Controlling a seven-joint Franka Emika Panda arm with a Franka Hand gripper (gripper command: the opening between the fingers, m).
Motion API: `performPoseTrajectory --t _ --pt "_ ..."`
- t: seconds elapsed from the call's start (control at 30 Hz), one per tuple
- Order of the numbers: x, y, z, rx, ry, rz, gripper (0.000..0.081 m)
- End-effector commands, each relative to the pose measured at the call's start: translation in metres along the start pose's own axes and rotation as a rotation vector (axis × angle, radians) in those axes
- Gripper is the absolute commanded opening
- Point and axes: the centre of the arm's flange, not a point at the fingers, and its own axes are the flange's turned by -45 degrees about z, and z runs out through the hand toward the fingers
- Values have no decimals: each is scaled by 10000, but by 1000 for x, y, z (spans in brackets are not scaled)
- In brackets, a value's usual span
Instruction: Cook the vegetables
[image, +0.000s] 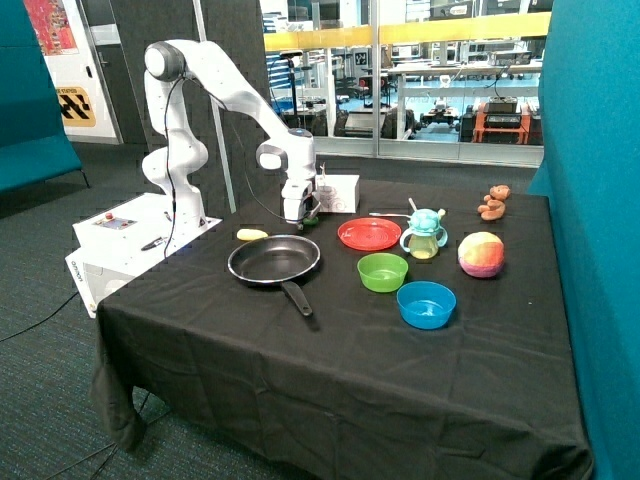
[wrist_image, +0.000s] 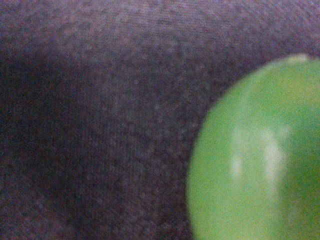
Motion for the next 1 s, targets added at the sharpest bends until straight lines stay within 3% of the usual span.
performPoseTrajectory --t 0.0,0.97 --pt "-4 1 -3 -4 -33 39 0" --pt "-3 -3 1 -4 -33 -99 0"
